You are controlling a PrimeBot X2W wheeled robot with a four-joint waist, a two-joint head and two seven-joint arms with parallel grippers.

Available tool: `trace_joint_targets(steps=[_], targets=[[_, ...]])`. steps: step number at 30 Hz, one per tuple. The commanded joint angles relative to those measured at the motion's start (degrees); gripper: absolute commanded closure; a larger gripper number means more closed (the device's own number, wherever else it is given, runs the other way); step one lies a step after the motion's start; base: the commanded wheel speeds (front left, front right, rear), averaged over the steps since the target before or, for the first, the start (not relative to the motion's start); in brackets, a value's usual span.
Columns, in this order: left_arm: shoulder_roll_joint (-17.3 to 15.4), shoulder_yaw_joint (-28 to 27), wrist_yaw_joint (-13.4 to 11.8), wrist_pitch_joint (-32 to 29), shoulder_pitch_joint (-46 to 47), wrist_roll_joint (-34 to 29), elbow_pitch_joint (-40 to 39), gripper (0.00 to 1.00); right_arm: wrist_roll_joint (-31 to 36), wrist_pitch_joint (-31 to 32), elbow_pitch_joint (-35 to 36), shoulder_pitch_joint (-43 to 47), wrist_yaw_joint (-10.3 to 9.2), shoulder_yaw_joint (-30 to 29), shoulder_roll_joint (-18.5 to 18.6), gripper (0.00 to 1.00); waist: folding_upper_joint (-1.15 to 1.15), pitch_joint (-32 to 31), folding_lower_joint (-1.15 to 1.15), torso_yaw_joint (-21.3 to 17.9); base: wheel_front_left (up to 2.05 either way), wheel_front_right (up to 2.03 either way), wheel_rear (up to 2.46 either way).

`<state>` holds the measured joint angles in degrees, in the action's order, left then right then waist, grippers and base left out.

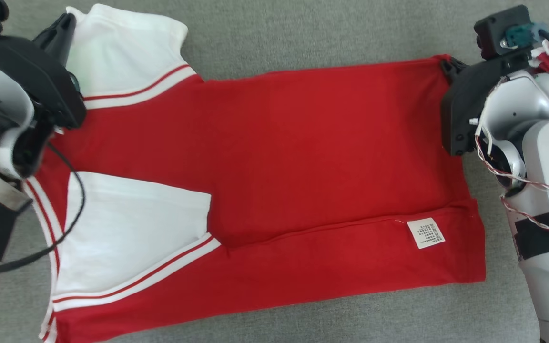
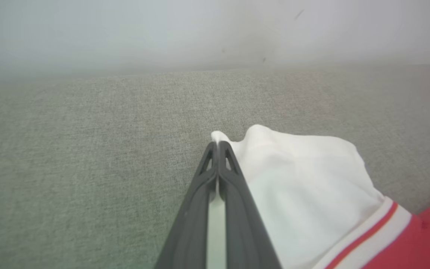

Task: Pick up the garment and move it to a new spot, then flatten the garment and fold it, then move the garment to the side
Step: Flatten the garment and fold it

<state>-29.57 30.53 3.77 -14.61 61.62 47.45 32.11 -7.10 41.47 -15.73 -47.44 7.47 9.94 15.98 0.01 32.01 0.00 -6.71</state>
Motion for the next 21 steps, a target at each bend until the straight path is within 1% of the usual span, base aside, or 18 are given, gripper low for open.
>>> trace_joint_targets(steps=[1,3,6,9,13,18,21], targets=[[0.8,-0.4,-0.6,2.5,-1.5,-0.6,-0.2,1.00,0.4,-1.3,-0.2,1.2,0.04,-0.8,-0.3,1.00,-0.01,-2.4,0.00,1.2,0.00,0.00,0.00],[1.9,-0.6,-1.1,5.8,-3.4,-0.6,-0.3,1.00,1.7,-3.7,-0.2,2.4,0.04,-2.6,-0.7,1.00,-0.01,-3.9,0.00,1.9,0.00,0.00,0.00],[3.6,-0.7,-1.3,9.8,-6.2,-0.4,-0.8,1.00,2.8,-6.4,-0.3,5.5,0.04,-4.7,-1.9,1.00,-0.01,-6.2,0.00,3.2,0.00,0.00,0.00],[4.6,-0.6,-1.2,12.4,-9.5,0.2,-1.9,1.00,3.1,-8.4,0.5,8.4,0.04,-5.7,-2.5,1.00,-0.01,-8.3,0.00,4.3,0.00,0.00,0.00],[5.3,-0.6,-1.7,15.6,-14.3,0.5,-4.3,1.00,4.1,-10.4,1.9,12.5,0.04,-6.0,-2.0,1.00,-0.01,-11.3,0.00,5.8,0.00,0.00,0.00],[6.1,0.0,-3.1,17.4,-22.3,1.5,-7.3,1.00,3.4,-9.5,4.9,18.9,0.04,-7.0,-1.3,1.00,-0.01,-15.7,0.00,7.8,0.00,0.00,0.00],[6.4,1.2,-3.6,17.4,-26.9,2.1,-9.3,1.00,2.9,-7.1,7.2,23.6,0.04,-7.7,-0.4,1.00,-0.01,-17.9,0.00,9.1,0.00,0.00,0.00]])
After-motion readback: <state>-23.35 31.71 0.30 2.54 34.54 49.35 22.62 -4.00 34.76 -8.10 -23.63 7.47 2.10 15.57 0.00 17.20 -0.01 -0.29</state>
